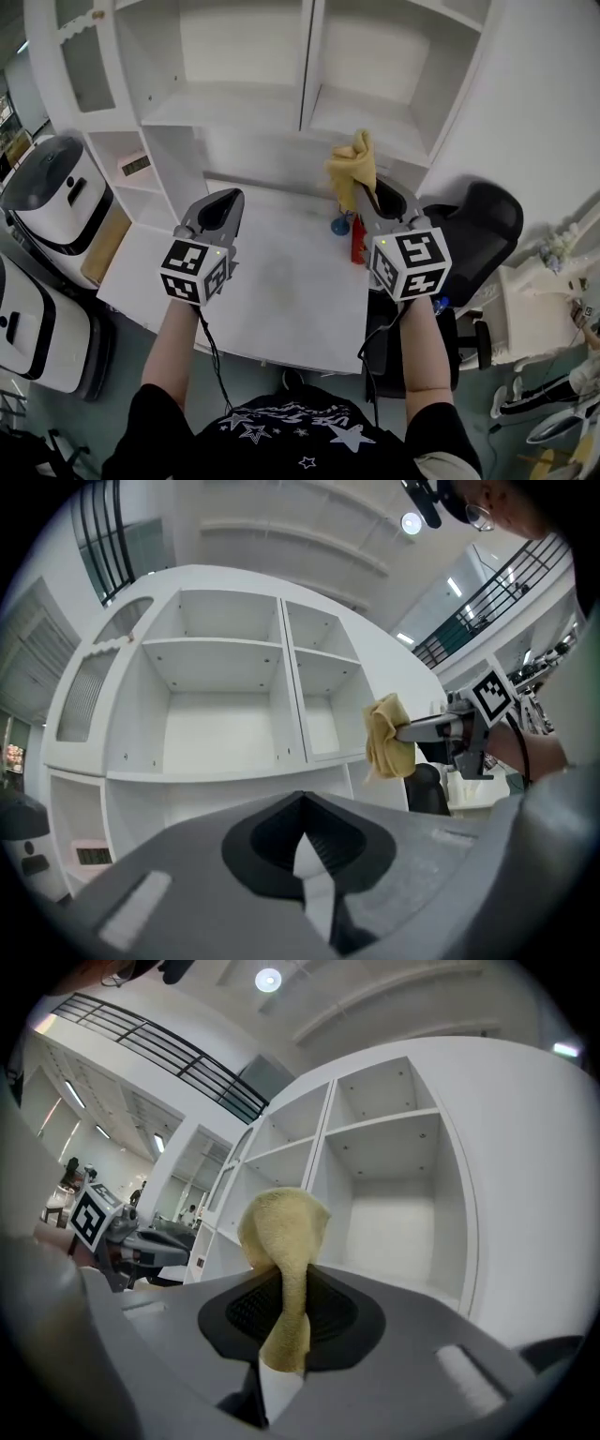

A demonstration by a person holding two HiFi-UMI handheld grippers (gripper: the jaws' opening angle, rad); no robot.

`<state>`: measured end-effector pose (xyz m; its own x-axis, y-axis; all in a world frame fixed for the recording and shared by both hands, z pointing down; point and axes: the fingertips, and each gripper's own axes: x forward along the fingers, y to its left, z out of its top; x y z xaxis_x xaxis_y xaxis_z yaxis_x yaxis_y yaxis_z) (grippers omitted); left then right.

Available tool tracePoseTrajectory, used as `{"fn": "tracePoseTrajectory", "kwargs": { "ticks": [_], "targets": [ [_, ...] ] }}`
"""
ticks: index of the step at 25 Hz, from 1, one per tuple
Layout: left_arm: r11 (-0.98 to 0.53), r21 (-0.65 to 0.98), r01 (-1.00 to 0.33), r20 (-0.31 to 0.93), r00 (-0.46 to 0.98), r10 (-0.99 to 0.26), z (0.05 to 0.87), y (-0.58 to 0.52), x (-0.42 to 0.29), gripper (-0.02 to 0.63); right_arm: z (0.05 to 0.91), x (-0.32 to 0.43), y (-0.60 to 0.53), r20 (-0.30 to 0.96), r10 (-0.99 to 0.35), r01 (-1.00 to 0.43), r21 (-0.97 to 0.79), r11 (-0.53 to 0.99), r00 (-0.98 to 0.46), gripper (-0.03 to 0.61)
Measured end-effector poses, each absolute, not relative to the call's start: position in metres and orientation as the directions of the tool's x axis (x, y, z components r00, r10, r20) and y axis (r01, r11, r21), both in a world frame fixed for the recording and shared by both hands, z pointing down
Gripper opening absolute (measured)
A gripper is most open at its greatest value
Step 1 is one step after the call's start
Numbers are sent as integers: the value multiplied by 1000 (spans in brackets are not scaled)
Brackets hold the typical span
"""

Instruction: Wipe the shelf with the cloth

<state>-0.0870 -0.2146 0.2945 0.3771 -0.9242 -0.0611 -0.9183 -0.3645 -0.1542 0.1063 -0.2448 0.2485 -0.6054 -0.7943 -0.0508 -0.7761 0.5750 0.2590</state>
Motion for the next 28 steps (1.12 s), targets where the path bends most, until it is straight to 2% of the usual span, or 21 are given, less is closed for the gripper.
{"fn": "tracePoseTrajectory", "kwargs": {
  "ticks": [5,10,19,23,28],
  "targets": [
    [-336,-166,-927,-75,351,-933,258,-245,-89,0,181,88,-283,-129,-742,-745,261,614,-657,80],
    [-304,-197,-932,-102,328,-939,216,-271,-88,0,130,81,-333,-171,-743,-757,261,600,-647,80],
    [-280,-189,-941,-135,307,-942,167,-328,-79,0,78,80,-470,-133,-797,-796,-74,601,-589,80],
    [-274,-188,-943,-134,301,-944,159,-346,-77,0,70,71,-518,-86,-811,-803,-113,585,-579,80],
    [-263,-171,-949,-137,288,-948,154,-359,-79,0,49,70,-545,-121,-834,-833,-73,548,-538,80]
  ]
}}
